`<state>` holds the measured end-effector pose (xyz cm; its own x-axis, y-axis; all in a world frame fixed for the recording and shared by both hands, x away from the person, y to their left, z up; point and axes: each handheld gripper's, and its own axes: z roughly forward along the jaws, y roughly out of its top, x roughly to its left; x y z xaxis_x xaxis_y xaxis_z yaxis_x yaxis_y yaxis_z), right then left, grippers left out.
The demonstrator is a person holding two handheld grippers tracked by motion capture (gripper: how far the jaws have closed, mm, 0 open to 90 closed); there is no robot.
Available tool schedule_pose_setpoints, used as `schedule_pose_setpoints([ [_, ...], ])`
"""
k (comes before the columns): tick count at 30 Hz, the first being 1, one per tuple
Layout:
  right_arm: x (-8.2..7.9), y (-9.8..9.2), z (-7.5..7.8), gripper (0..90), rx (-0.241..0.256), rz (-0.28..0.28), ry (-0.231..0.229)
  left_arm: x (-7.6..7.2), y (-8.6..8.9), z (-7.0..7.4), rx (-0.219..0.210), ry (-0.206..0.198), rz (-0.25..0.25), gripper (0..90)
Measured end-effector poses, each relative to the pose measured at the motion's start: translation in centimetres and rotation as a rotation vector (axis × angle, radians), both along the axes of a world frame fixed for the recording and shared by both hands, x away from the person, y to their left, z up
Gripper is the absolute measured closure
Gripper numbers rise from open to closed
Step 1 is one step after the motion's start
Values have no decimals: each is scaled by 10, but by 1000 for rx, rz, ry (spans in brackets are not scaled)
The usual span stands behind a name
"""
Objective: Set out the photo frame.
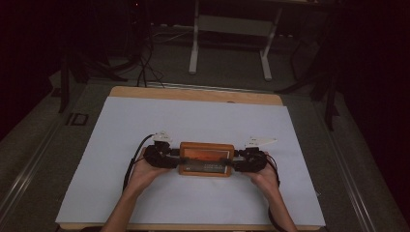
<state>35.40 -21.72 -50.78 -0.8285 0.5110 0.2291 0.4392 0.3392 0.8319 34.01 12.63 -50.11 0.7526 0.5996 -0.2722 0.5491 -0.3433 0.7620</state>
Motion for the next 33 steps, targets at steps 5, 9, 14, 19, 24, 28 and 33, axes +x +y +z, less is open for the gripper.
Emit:
schedule_pose_setpoints([
  [5,-1,-4,6,432,-3,-13,-16,-4,6,6,-5,-21,17,453],
  [9,-4,-6,13,416,-9,-15,-34,-5,13,11,-16,-40,37,438],
  [14,-6,-8,18,407,-31,-17,-50,-5,20,12,-16,-46,54,436],
  [19,-9,-15,28,402,-22,-21,-68,-5,28,14,-9,-63,87,436],
  [24,-9,-25,30,402,-17,-45,-75,-6,32,14,31,-85,128,436],
  [28,-8,-34,31,402,-10,-69,-80,-7,32,13,109,-130,186,436],
  [33,-5,-47,27,403,-13,-111,-73,-7,36,10,169,-148,268,434],
])
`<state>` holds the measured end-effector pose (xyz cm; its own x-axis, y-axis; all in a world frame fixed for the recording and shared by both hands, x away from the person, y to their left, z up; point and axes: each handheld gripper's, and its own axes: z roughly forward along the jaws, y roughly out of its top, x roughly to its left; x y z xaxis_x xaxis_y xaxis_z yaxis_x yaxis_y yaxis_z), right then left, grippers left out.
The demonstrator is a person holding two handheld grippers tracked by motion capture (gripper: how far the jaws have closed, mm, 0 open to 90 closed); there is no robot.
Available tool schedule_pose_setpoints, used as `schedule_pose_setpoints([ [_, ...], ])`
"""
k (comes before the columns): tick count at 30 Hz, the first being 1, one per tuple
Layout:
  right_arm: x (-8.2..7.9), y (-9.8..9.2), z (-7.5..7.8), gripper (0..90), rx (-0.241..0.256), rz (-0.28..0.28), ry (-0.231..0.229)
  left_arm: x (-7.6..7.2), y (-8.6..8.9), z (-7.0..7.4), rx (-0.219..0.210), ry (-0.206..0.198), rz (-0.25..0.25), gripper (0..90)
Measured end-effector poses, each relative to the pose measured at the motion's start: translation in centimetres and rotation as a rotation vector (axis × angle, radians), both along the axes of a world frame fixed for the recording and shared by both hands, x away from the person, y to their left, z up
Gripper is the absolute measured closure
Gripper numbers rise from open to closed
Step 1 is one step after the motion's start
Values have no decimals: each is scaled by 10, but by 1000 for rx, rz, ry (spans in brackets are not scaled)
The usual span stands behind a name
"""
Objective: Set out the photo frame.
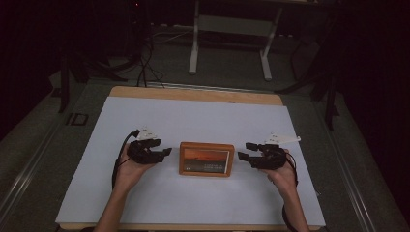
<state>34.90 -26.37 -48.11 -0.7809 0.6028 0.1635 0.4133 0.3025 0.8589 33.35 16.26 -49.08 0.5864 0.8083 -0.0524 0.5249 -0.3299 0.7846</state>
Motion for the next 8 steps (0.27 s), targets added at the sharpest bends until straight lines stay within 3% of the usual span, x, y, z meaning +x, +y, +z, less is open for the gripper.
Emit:
schedule_pose_setpoints([
  [5,6,-13,-11,409,-4,-63,37,2,6,-7,49,-12,80,434],
  [8,11,-18,-20,410,-54,-110,48,4,7,-13,112,-28,118,430],
])
